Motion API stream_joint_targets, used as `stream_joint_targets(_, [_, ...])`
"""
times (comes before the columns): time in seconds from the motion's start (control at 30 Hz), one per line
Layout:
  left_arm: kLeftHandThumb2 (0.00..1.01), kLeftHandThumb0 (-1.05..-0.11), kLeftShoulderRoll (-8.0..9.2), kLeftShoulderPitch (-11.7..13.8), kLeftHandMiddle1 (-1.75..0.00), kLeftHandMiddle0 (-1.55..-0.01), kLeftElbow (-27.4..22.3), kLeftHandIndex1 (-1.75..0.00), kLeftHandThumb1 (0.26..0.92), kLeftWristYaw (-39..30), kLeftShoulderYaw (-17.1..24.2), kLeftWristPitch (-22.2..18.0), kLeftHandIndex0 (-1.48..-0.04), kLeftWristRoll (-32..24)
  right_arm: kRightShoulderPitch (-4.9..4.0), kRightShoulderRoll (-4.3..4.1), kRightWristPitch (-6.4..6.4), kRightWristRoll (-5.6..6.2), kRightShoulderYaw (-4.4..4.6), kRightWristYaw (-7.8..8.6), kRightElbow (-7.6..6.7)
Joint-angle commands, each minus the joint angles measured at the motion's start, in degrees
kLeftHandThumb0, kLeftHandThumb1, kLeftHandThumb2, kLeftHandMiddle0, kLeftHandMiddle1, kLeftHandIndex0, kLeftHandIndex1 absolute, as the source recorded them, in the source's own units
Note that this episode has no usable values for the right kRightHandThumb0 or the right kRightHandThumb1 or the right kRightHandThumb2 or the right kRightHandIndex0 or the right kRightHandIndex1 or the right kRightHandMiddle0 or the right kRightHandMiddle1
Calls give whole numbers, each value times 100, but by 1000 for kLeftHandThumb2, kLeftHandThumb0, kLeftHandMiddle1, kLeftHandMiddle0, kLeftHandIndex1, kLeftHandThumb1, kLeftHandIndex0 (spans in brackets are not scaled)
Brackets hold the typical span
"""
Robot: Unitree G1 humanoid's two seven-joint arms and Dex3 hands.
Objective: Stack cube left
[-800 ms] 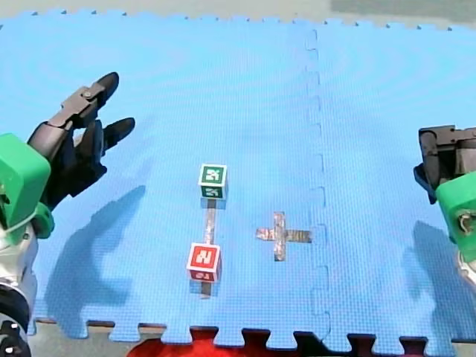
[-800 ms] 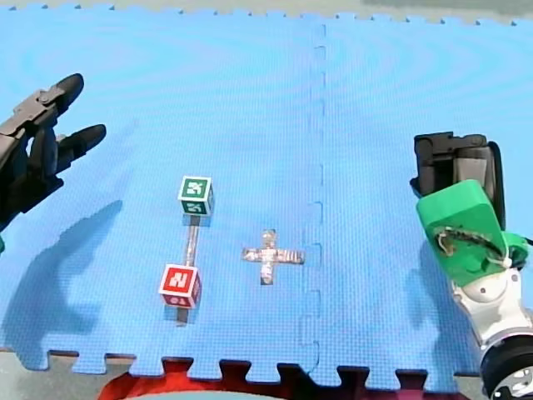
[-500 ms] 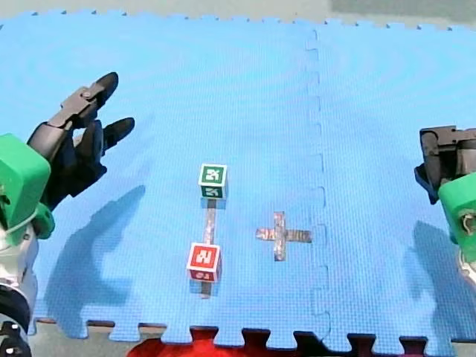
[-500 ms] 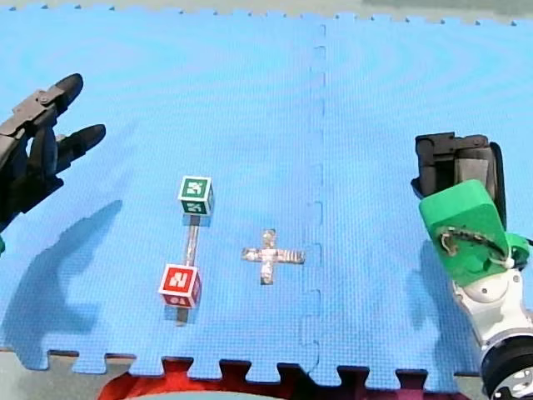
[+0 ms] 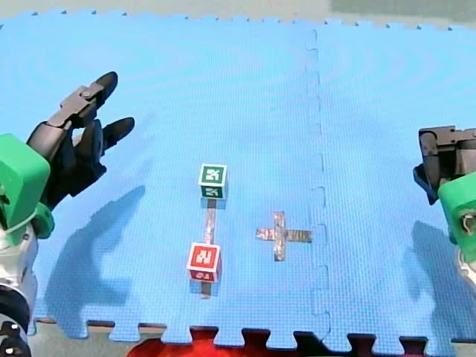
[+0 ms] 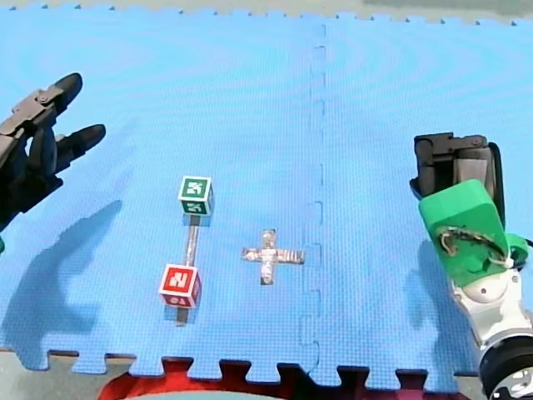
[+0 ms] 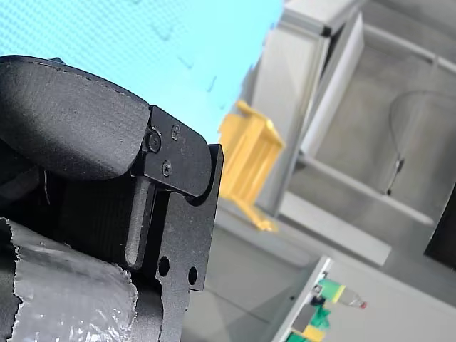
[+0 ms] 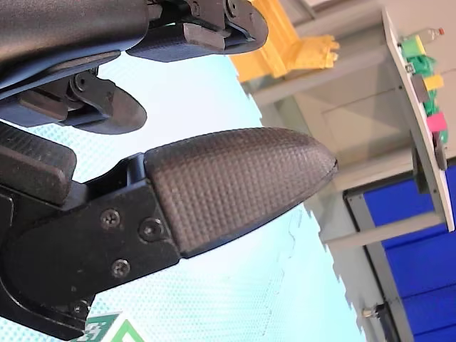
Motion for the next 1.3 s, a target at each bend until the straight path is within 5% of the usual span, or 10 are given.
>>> stream_joint_targets(0.0, [774,-1048,42,10,-6,-521,-12,0,921,13,15,-19,-200,-11,4,-13,-3,30,-18,8,2])
stream_joint_targets(0.1, [775,-1048,46,9,-5,-521,-13,0,921,95,1,-38,-199,20,5,-11,1,35,-20,21,5])
stream_joint_targets(0.2, [792,-1048,17,35,-140,-869,-23,-1,921,706,-80,-240,-203,223,7,-8,-3,44,-22,32,3])
stream_joint_targets(0.23, [804,-1048,7,55,-484,-956,-26,-5,921,1026,-134,-368,-212,350,9,-7,-6,47,-23,35,2])
stream_joint_targets(0.27, [818,-1048,-2,69,-1203,-822,-24,-22,921,1253,-175,-465,-222,446,11,-6,-9,50,-24,37,0])
stream_joint_targets(0.33, [825,-1048,-3,106,-1604,-733,-16,-27,921,1520,-272,-701,-230,626,16,-3,-17,54,-25,40,-5])
stream_joint_targets(0.37, [694,-1048,-64,108,-1688,-735,2,-35,921,1318,-170,-762,-262,477,17,-3,-21,53,-24,39,-8])
stream_joint_targets(0.53, [163,-1020,-230,9,-1745,-825,131,-78,921,472,366,-425,-636,-286,14,-2,-20,47,-17,29,-2])
stream_joint_targets(1.2, [163,-1048,-116,37,-1746,-927,97,0,921,341,297,-433,-582,-100,3,5,-15,23,4,-13,18])
stream_joint_targets(1.27, [85,-1048,-105,70,-1746,-932,50,-7,829,369,222,-470,-596,-17,2,4,-15,30,1,-2,19])
